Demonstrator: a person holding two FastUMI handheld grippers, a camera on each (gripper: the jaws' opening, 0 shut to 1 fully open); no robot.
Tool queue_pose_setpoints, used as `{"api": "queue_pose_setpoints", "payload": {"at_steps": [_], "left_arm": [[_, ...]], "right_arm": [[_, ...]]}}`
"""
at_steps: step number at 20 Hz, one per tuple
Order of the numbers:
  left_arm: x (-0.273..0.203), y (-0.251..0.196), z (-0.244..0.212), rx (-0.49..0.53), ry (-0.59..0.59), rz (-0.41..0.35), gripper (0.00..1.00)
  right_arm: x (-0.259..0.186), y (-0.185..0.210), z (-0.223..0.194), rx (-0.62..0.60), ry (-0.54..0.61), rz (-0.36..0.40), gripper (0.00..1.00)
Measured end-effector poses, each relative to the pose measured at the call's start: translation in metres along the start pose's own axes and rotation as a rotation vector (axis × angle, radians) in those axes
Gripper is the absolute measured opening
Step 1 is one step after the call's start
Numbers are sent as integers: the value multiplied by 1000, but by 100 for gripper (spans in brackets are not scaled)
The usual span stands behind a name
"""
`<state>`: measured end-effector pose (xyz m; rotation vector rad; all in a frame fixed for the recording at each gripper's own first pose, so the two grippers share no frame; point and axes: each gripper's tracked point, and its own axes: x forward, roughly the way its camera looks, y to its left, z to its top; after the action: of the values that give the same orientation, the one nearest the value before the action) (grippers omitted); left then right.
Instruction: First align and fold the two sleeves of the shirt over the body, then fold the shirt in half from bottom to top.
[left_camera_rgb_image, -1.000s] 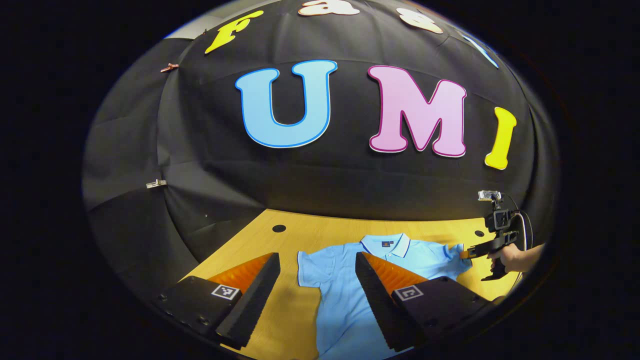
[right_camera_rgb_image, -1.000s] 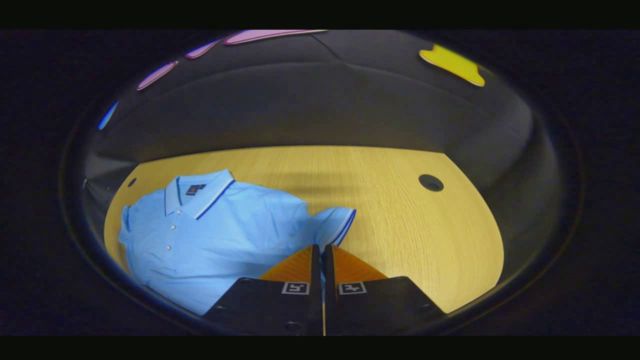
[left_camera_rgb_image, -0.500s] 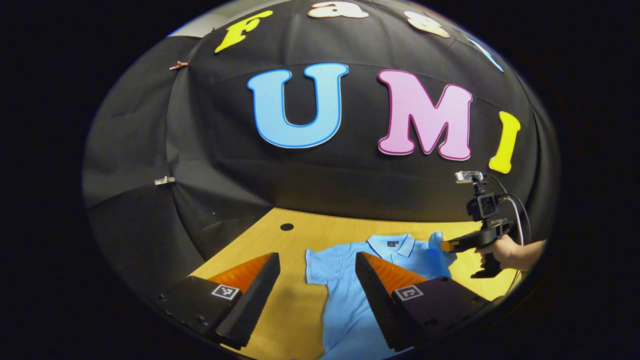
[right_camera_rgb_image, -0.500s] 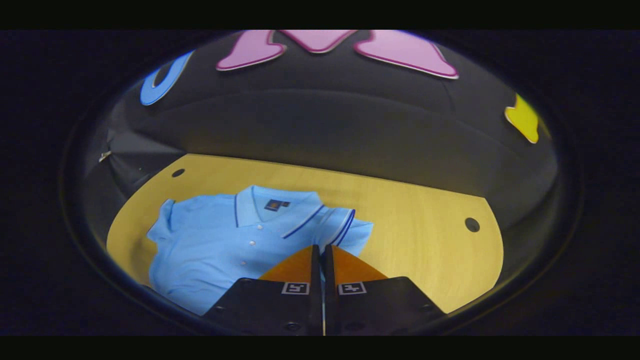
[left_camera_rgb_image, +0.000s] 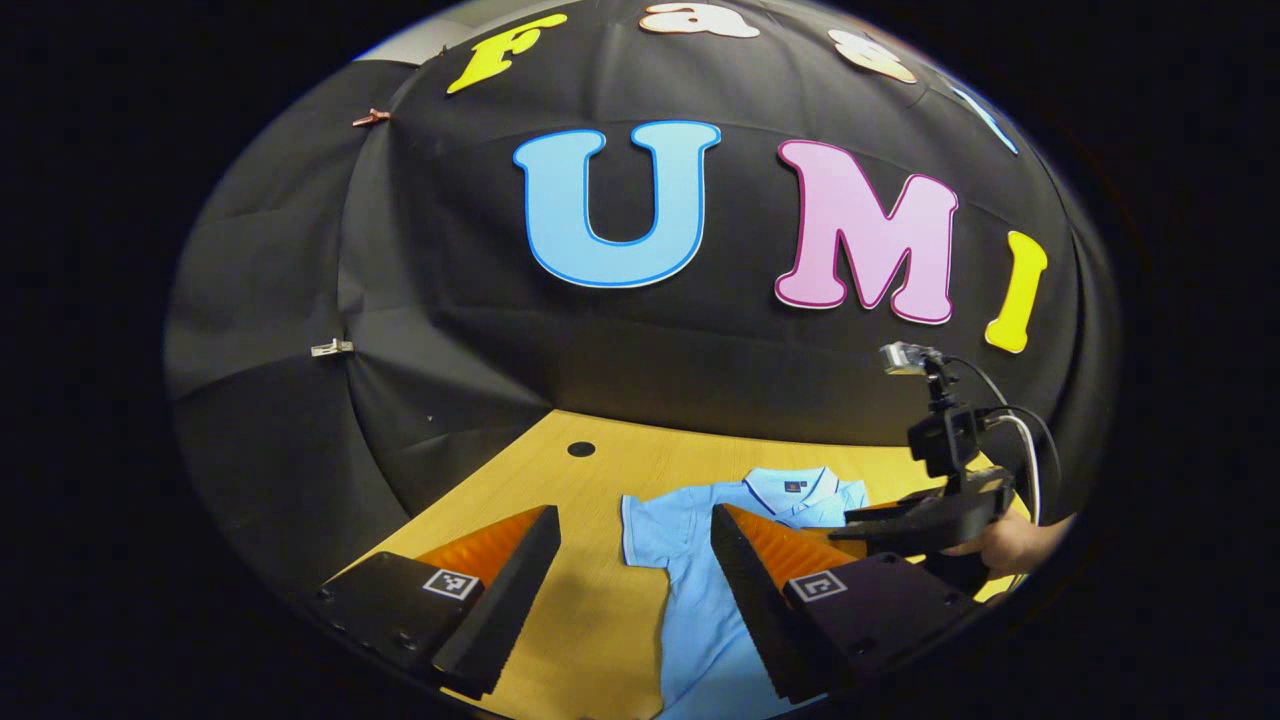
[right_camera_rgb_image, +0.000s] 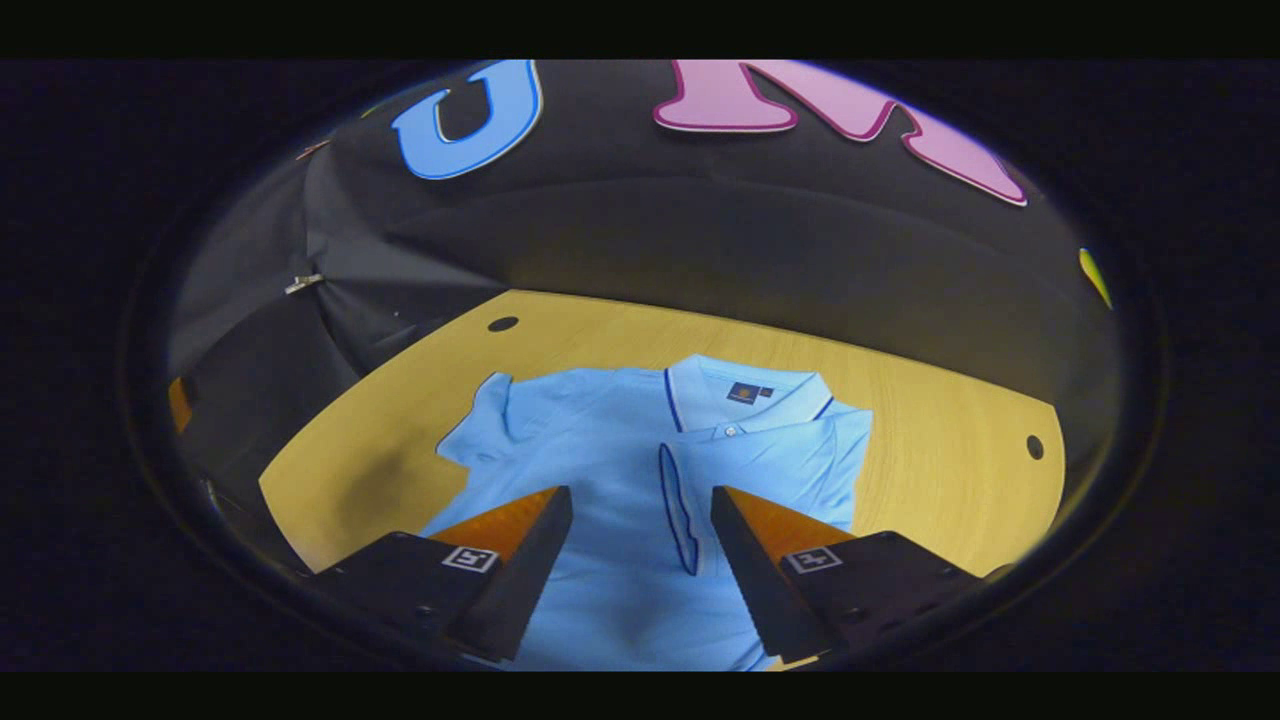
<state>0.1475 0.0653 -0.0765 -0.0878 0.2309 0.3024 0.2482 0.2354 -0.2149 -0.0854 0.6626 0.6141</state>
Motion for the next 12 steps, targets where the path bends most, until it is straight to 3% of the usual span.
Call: {"api": "queue_pose_setpoints", "payload": {"at_steps": [3,5,12], "left_arm": [[32,1,-5,-7,14,-36,96],[56,-3,-14,2,49,-71,97],[177,-6,-69,16,188,-92,97]], "right_arm": [[-35,-22,-9,18,-20,-49,91],[-61,-40,-12,21,-47,-97,99],[-143,-74,-54,79,-75,-194,98]]}}
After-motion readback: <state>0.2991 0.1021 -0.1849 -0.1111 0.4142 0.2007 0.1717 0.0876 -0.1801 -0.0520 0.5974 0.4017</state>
